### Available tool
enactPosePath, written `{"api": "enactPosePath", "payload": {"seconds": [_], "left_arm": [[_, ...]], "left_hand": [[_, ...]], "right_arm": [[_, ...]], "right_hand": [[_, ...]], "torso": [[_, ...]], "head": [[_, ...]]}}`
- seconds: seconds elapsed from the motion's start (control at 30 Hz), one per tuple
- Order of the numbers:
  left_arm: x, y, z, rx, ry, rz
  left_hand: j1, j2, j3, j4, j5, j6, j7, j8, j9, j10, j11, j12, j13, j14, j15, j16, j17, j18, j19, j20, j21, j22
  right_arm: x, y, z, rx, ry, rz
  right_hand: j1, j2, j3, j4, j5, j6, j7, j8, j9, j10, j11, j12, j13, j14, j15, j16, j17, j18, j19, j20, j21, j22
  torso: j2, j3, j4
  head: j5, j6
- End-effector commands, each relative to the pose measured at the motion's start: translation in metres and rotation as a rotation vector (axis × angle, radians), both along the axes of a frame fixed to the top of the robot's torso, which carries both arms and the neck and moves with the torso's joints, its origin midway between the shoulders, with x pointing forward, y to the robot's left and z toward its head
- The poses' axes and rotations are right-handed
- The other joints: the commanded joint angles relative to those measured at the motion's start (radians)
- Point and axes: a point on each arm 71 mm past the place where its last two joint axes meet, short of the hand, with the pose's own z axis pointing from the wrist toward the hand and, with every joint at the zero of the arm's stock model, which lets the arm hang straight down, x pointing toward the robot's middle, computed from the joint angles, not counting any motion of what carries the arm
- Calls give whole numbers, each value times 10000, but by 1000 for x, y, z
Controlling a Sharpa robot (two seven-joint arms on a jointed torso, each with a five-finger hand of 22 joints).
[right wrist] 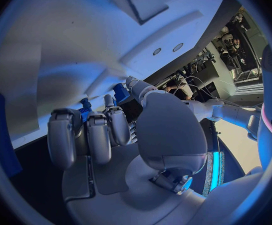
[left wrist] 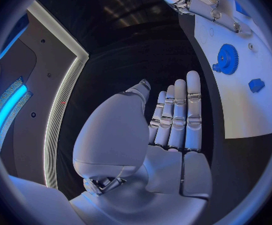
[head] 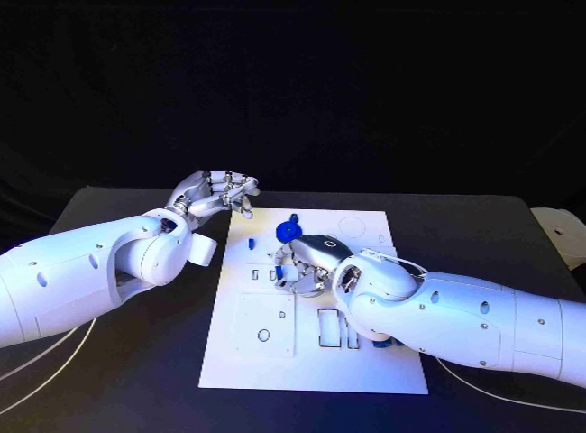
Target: Assemble the parts on the task board
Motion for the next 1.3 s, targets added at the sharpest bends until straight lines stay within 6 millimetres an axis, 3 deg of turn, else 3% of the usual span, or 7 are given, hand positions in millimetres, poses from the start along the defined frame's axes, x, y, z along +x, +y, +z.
{"api": "enactPosePath", "payload": {"seconds": [0.03, 0.27, 0.57, 0.63, 0.97, 1.13, 1.3], "left_arm": [[0, -3, 1, -114, -8, -182], [0, -2, -1, 463, -51, -288], [-2, -6, -7, 2219, 174, -1168], [-4, -8, -10, 2798, 390, -1521], [-9, -18, -21, 6852, 2102, -2858], [-8, -26, -18, 8664, 2717, -3518], [-2, -39, -11, 10037, 3092, -3808]], "left_hand": [[-66, 8, 50, -1, 36, -48, 93, 30, 11, -59, 4, 42, 9, -8, 0, -57, -13, 52, -49, 21, -26, -17], [-153, -40, -7, 33, 34, -55, 47, 33, 26, -71, -11, 45, 9, -14, 0, -136, -57, 56, -65, 28, -58, -45], [-976, 98, -356, 96, 41, 740, -459, 235, 270, 1704, -647, 716, 413, 2526, -680, -43, 31, 76, 1448, -608, 547, 62], [-1330, 118, -559, 72, 24, 1068, -613, 340, 402, 2259, -837, 1255, 822, 3912, -903, 1862, 1936, -482, 3019, -836, 3383, 3835], [-2873, 1014, -1544, 137, 108, 840, -1006, 1759, 1936, 1955, -1214, 6291, 5110, 5768, -1206, 7589, 8380, -887, 3593, -1096, 5765, 6989], [-2982, 1294, -1727, 138, 27, 682, -1145, 2451, 2649, 2249, -1334, 8512, 7485, 5960, -1309, 8047, 8980, -1065, 4006, -1206, 6406, 8059], [-3091, 1376, -1896, 145, 32, 371, -1125, 2625, 2973, 1595, -1322, 8108, 6950, 5713, -1328, 7519, 8302, -902, 3727, -1258, 5915, 7165]], "right_arm": [[-1, -2, 3, 382, -313, -171], [-6, -11, 14, 1426, -762, -37], [0, -45, 48, 4125, -198, 472], [4, -56, 55, 4488, 294, 384], [17, -121, 80, 5349, 1643, -977], [21, -146, 85, 5430, 1753, -1632], [24, -160, 86, 5366, 1766, -2059]], "right_hand": [[27, -85, -166, 38, -72, -191, 34, -108, -16, -23, 91, -52, 800, 937, 120, 25, 2163, -65, 446, 73, -65, 1046], [290, -43, -708, 181, -69, -741, 196, -381, -125, -250, 238, -238, 578, 925, 249, 10, 2123, -54, 424, 191, -106, 1010], [685, 414, -551, 250, 359, 395, -75, 456, 171, -218, 9, -176, 586, 895, 78, -38, 2002, -38, 398, 80, -146, 984], [650, 468, -530, 307, 411, 675, -171, 787, 304, -234, -76, -196, 555, 880, 5, -63, 1938, -27, 378, 15, -185, 945], [583, 530, -587, 422, 542, 878, -490, 1998, 963, -184, -368, -203, 529, 873, -259, -94, 1889, -27, 382, -238, -214, 943], [573, 521, -595, 443, 577, 773, -507, 2151, 1062, -174, -385, -202, 528, 874, -278, -97, 1886, -25, 382, -264, -227, 935], [574, 510, -589, 455, 649, 659, -501, 2229, 1113, -187, -384, -223, 505, 871, -283, -104, 1873, -22, 379, -275, -242, 922]], "torso": [[-3, 2, 3], [-43, -6, -28], [-173, -25, -81], [-225, -24, -86], [-473, 19, -87], [-561, 59, -80], [-629, 116, -58]], "head": [[-8, -8], [-20, 37], [50, 60], [75, 52], [233, -15], [296, -68], [346, -149]]}}
